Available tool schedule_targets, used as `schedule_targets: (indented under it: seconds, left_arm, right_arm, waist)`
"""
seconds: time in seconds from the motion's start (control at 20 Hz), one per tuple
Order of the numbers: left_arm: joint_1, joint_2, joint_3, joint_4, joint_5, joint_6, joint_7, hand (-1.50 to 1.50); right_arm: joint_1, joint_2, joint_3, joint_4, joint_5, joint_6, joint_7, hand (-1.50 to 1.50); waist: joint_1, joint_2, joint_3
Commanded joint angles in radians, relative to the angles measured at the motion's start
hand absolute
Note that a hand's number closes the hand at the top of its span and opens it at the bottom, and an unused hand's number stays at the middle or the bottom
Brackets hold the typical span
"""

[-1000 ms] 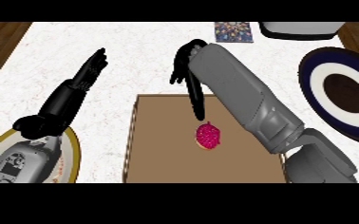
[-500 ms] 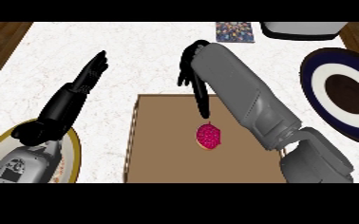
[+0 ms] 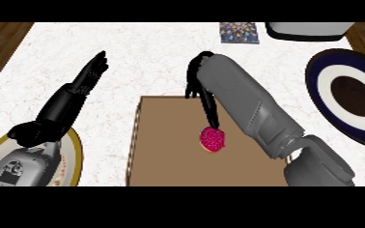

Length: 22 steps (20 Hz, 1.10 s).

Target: Pick the cupcake from the tray and place it in the plate

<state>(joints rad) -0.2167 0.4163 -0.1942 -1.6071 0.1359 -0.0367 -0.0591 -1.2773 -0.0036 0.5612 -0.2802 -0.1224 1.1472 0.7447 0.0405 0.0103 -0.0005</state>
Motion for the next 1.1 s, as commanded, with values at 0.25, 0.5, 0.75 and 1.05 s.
schedule_targets:
  seconds: [0.25,0.5,0.75,1.05]
  left_arm:
    - [-0.027,0.006,0.054,0.004,0.021,-0.058,0.031,0.0]
    - [0.039,-0.018,0.036,-0.051,-0.034,-0.011,0.04,0.0]
    - [0.023,-0.04,0.044,-0.01,-0.037,-0.022,0.009,0.0]
    - [-0.003,-0.027,0.084,-0.025,-0.029,-0.04,0.048,0.0]
  right_arm:
    - [0.11,0.003,0.066,-0.065,-0.003,0.075,0.026,-1.5]
    - [0.18,0.003,0.098,-0.124,-0.031,0.119,0.073,-1.5]
    - [0.221,0.003,0.126,-0.127,-0.041,0.115,0.075,-1.5]
    - [0.249,0.002,0.155,-0.218,-0.073,0.106,0.142,-1.5]
  waist:
    - [-0.006,-0.003,0.0]
    - [-0.019,-0.01,0.0]
    - [-0.017,-0.004,0.0]
    - [-0.036,-0.011,0.0]
